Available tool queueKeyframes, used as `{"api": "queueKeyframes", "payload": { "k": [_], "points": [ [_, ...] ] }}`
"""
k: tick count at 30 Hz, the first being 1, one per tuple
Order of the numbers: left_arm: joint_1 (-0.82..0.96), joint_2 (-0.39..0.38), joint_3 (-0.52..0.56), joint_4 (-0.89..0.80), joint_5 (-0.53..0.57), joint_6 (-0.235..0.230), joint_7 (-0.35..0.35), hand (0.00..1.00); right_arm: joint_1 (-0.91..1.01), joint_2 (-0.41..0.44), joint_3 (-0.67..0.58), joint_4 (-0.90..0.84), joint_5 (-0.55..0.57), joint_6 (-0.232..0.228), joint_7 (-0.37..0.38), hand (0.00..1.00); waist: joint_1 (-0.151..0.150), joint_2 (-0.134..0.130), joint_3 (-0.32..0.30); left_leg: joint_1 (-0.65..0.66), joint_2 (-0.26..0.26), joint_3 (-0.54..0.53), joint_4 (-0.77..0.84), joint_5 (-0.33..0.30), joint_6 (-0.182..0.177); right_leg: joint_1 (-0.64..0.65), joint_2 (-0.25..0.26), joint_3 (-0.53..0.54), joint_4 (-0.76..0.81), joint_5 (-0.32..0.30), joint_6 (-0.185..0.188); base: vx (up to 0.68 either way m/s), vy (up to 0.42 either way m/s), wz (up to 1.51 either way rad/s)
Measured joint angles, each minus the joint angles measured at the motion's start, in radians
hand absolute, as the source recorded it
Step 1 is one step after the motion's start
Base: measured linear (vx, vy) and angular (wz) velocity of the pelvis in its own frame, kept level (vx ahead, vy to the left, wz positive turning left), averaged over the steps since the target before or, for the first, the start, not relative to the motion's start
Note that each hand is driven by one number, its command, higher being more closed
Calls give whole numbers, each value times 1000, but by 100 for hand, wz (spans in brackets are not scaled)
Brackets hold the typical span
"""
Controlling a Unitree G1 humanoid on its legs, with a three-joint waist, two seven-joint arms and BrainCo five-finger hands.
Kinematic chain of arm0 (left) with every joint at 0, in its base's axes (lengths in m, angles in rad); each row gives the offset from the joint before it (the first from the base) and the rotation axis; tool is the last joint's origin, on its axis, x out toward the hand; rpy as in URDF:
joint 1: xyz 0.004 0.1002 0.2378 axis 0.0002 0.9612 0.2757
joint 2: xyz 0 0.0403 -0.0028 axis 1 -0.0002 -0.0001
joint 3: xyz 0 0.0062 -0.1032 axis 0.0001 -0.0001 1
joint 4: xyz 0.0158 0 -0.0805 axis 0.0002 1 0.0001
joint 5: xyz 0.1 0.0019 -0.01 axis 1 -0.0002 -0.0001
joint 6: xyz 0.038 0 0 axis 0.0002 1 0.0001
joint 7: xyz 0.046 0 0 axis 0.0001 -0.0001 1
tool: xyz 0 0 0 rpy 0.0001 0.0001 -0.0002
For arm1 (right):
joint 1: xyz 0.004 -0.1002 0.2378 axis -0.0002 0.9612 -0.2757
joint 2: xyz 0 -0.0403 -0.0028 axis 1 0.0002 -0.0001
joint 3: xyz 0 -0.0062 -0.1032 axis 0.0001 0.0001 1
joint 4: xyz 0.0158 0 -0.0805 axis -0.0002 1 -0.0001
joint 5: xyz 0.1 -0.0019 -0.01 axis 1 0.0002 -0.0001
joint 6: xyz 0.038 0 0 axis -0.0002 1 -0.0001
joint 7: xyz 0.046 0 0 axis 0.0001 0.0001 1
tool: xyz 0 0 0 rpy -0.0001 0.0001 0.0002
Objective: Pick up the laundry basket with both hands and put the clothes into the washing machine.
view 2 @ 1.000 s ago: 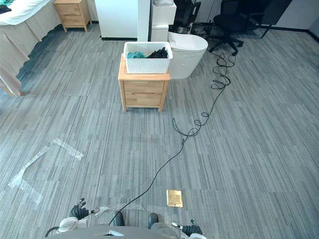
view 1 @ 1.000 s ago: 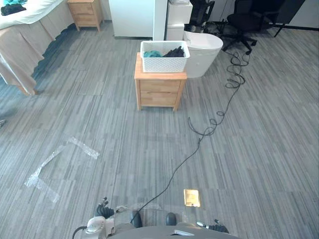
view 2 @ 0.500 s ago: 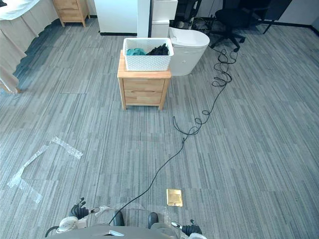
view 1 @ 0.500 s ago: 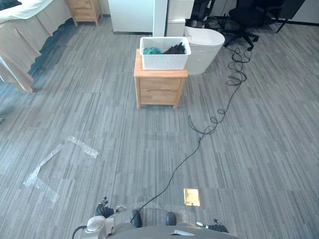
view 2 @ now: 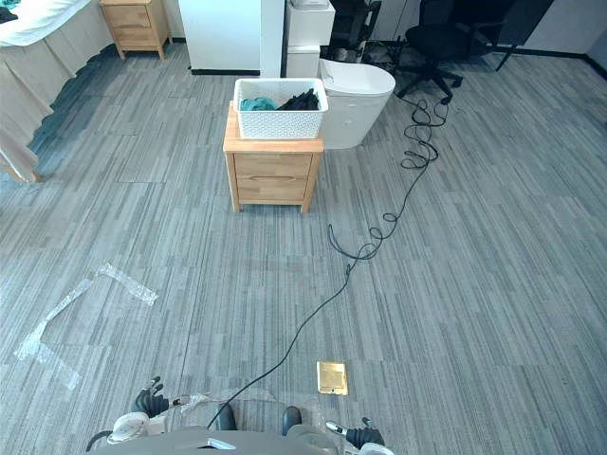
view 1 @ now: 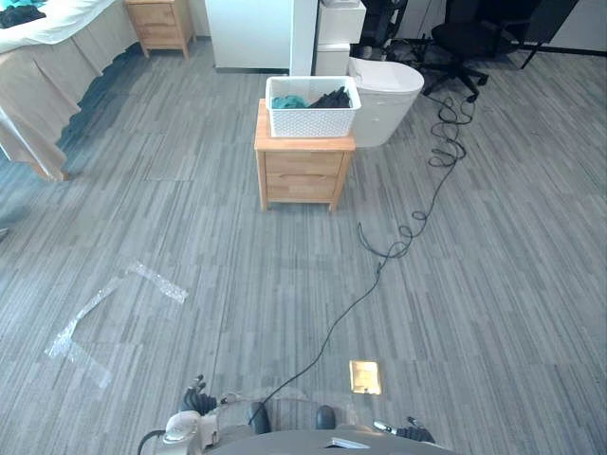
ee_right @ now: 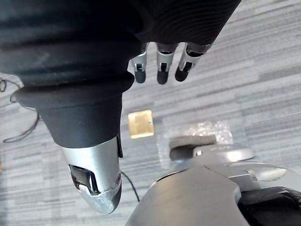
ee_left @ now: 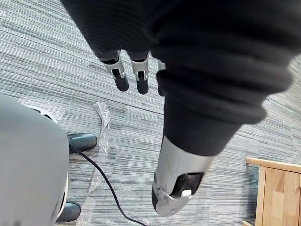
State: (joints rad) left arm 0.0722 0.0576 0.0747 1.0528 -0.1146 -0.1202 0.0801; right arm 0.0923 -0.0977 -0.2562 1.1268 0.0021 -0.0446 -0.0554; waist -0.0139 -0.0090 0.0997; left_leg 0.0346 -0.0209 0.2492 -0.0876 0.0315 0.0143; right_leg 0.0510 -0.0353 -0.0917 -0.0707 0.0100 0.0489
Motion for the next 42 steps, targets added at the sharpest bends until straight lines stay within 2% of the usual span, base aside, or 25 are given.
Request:
{"api": "queueKeyframes", "payload": {
  "k": [12,14,15,16,17,18,19,21,23,25,27,28,30,31,32,33,34,35,36,38,39,40,42],
  "points": [
    [-4,-1,22,-11,-2,-1,0,0,-16,0,-5,3,-2,5,2,0,5,-5,18,-20,-2,0,7,-9,2,-17,-2,-1,2,-2,-1,11,-6,0],
    [-2,-8,43,-16,-2,-1,0,0,-28,5,-43,-1,0,5,2,0,6,-1,24,-35,-10,1,8,-27,17,-66,-15,-5,72,-52,17,0,34,7],
    [-3,-7,45,-21,-2,-1,-1,0,-26,10,-60,-10,1,5,3,0,3,-4,34,-40,-20,11,33,-50,22,-97,-35,-11,155,-101,33,46,83,33],
    [-4,-6,51,-37,-2,-1,-1,0,-19,14,-75,-18,10,5,3,0,-2,-11,56,-47,-17,36,105,-100,19,-143,-66,-22,308,-165,58,61,74,31],
    [-8,-9,64,-51,-4,-1,-1,0,-20,11,-92,-25,23,4,1,0,6,-10,69,-54,-18,43,146,-133,35,-203,-81,-24,452,-193,59,49,58,-1],
    [-6,-9,80,-54,-4,-1,0,0,-21,9,-91,-55,35,4,2,0,13,4,76,-51,-11,58,166,-159,42,-298,-97,-9,638,-171,26,52,106,-27],
    [-2,-7,80,-54,-2,0,0,0,-22,9,-91,-63,41,-2,2,0,6,10,87,-34,-8,68,166,-169,46,-346,-101,-3,736,-184,12,119,146,-41],
    [6,7,84,-51,1,3,0,0,-25,10,-91,-68,44,-3,2,0,5,14,96,10,-8,80,139,-183,40,-393,-102,-10,788,-240,23,186,116,-28],
    [-11,5,93,-51,4,3,0,0,-26,10,-91,-68,52,-2,3,0,-3,14,97,26,5,80,138,-201,17,-433,-87,-33,695,-255,28,314,66,-11],
    [-42,2,94,-46,8,3,0,0,-31,9,-91,-65,51,1,2,0,-11,27,106,34,21,84,136,-208,6,-479,-56,-30,557,-217,18,372,15,0],
    [-65,-3,102,-40,12,2,0,0,-36,10,-108,-54,51,5,3,0,-20,39,137,95,36,83,117,-228,-28,-508,-26,-31,335,-54,19,442,-30,3],
    [-67,-3,103,-40,12,2,0,0,-33,11,-110,-54,51,6,3,0,-25,34,138,113,33,81,115,-237,-43,-509,-22,-31,287,-17,19,496,-90,11],
    [-57,-11,129,-44,12,0,0,0,-11,19,-111,-53,50,9,5,0,-29,18,130,196,27,71,138,-278,-111,-505,-19,-28,264,53,-50,628,-207,33],
    [-51,-11,135,-50,12,0,0,0,3,24,-113,-55,50,9,8,0,-31,0,119,203,27,63,166,-287,-125,-503,-21,-18,288,97,-79,626,-285,30],
    [-47,-28,166,-63,10,-1,1,0,-1,22,-126,-62,47,9,13,0,-31,20,118,184,68,55,266,-297,-141,-516,-9,-29,372,100,-90,584,-359,17],
    [-45,-57,201,-72,2,-2,3,0,-1,12,-139,-93,41,7,14,0,-29,50,119,85,144,53,519,-275,-143,-490,20,-44,394,35,-98,698,-430,5],
    [-42,-70,217,-77,-2,-2,3,0,-2,14,-139,-102,38,6,14,0,-28,60,117,40,177,52,637,-242,-131,-473,35,-49,398,13,-109,564,-351,-4],
    [-38,-85,241,-85,-5,-2,3,0,-3,17,-138,-115,37,6,16,0,-25,66,118,-5,219,49,765,-181,-116,-450,50,-51,403,-7,-126,598,-301,-27],
    [-35,-107,263,-95,-20,-1,2,0,-3,18,-125,-135,32,4,21,0,-11,62,120,-83,299,44,1017,-111,-112,-376,79,-42,412,-50,-158,596,-282,-35],
    [-36,-120,266,-122,-31,-5,0,0,-9,14,-99,-148,31,0,21,0,8,46,128,-133,337,57,1192,-116,-105,-266,92,-7,393,-87,-178,562,-238,-47],
    [-35,-119,267,-129,-36,-9,1,0,-18,14,-96,-148,32,0,20,0,12,39,131,-151,340,65,1218,-122,-98,-233,92,6,381,-95,-181,482,-178,-57],
    [-35,-117,267,-139,-40,-11,1,0,-29,14,-79,-150,32,0,18,0,17,26,130,-194,347,88,1236,-142,-89,-174,92,34,343,-106,-178,426,-131,-45],
    [-37,-117,262,-142,-41,-18,0,0,-36,14,-61,-168,31,-1,11,0,22,30,126,-281,343,114,1160,-172,-81,-99,87,62,282,-117,-171,468,-84,-40]
  ]
}}
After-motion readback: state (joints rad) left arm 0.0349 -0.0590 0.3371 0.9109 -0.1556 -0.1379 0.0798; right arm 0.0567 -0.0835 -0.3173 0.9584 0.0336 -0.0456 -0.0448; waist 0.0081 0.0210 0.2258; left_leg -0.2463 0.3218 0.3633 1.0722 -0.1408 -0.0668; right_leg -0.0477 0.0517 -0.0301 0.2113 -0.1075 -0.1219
